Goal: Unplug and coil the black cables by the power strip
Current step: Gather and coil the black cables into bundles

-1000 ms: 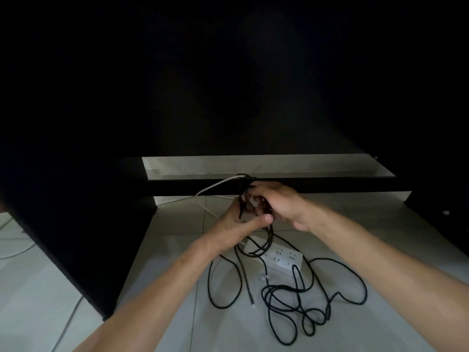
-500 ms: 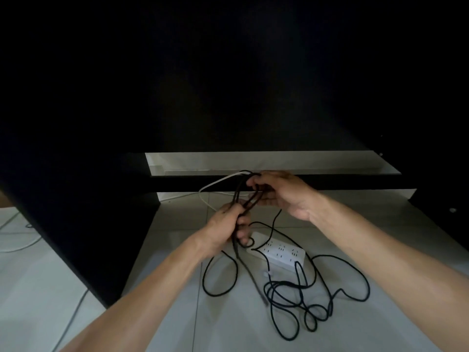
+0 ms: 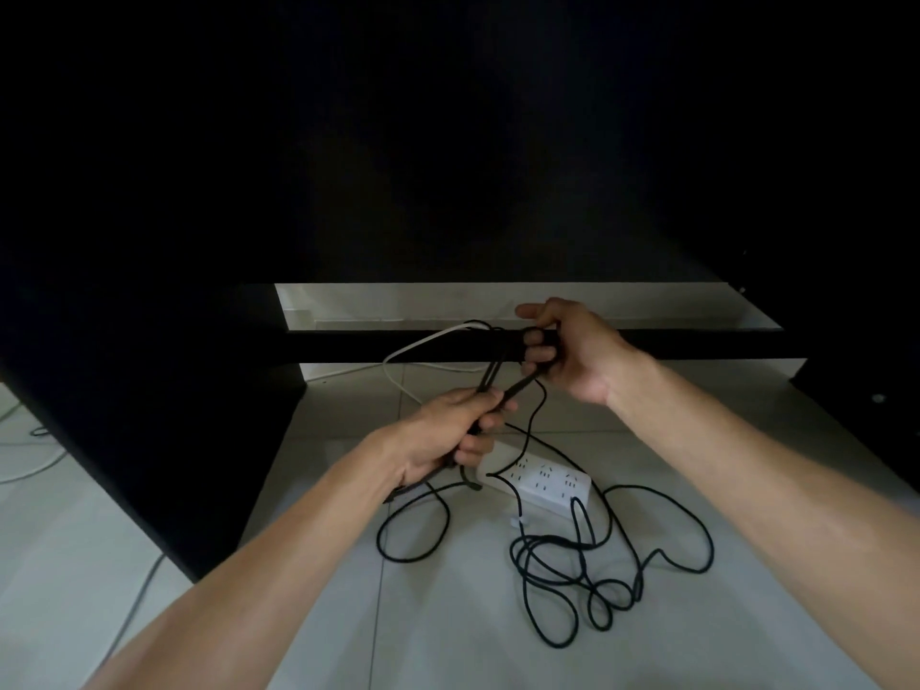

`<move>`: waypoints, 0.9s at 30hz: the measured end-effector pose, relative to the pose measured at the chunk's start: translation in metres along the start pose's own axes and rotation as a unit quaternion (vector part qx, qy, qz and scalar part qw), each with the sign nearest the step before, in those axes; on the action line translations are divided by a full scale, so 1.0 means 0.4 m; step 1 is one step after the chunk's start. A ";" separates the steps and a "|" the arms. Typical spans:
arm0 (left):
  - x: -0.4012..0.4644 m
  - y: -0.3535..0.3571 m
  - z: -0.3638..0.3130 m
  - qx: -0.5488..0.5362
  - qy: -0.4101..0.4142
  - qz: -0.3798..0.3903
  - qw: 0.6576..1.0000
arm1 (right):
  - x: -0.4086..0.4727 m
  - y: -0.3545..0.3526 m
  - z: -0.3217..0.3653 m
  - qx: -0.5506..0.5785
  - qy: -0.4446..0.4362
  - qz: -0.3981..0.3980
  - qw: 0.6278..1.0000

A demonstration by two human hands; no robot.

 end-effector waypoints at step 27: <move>0.024 0.008 0.050 0.076 0.082 -0.092 0.990 | -0.008 -0.013 0.022 -0.367 -0.254 -0.030 0.894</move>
Point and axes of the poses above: each hand's wrist, its own x-axis towards the middle knuckle, its own y-axis out of the palm, z = x × y, the point moved 5 cm from there along x, towards the middle knuckle, and after that the axes turned 6 degrees about y, right-handed, at the moved point
